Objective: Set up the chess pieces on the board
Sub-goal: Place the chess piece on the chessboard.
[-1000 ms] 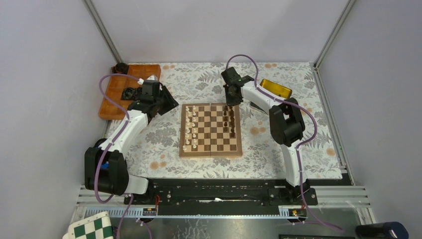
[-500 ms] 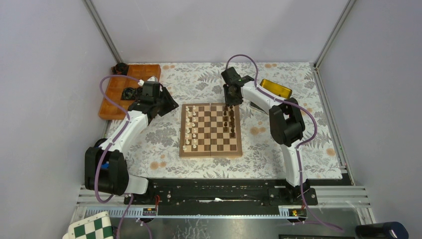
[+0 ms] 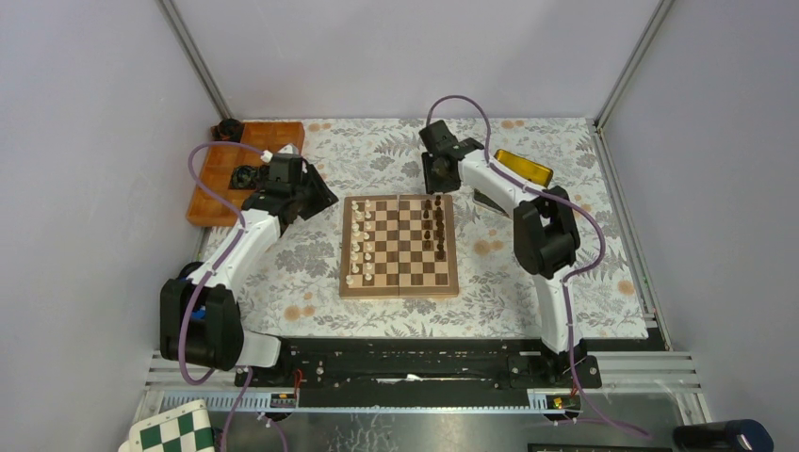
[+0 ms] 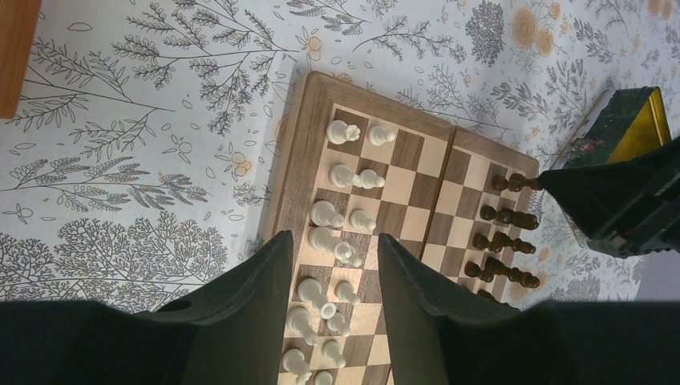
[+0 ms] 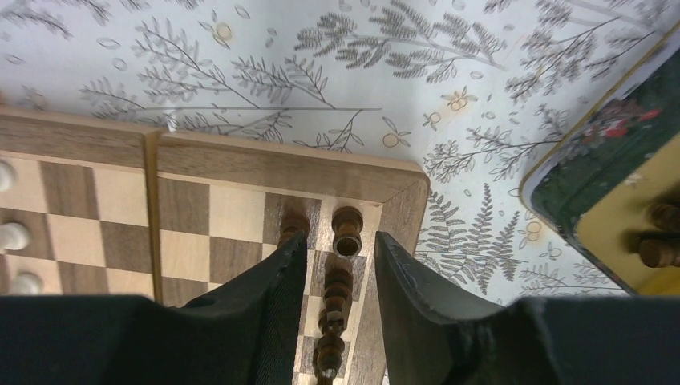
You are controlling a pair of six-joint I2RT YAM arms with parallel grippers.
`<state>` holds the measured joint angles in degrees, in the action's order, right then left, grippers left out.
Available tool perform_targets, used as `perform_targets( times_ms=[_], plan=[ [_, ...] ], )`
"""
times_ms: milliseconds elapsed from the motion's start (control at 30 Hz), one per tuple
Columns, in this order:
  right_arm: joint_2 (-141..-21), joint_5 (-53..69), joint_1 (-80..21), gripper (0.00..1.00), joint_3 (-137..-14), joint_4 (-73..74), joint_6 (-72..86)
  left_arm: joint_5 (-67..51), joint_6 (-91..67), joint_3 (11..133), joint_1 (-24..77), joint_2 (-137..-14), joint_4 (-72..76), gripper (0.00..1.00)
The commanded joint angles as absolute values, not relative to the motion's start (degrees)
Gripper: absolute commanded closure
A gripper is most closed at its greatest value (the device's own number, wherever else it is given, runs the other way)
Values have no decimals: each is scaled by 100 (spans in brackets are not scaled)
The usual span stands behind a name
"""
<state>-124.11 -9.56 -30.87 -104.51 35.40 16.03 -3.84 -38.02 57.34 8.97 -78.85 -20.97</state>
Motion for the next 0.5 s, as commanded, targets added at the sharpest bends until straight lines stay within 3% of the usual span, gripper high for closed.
perform_targets(
  times_ms=[0, 333, 467],
  plan=[
    [-11676, -1226, -3038, 55, -10855, 3538, 1539, -314, -3772, 5795, 925, -7721, -1952, 50],
    [-10716, -1682, -2081, 39, -9869, 3092, 2210, -241, -3754, 5943, 924, -7783, -1996, 48],
    [-10374, -1824, -1554, 37, -9327, 2878, 2468, -260, -3753, 5989, 923, -7851, -1998, 46]
  ],
)
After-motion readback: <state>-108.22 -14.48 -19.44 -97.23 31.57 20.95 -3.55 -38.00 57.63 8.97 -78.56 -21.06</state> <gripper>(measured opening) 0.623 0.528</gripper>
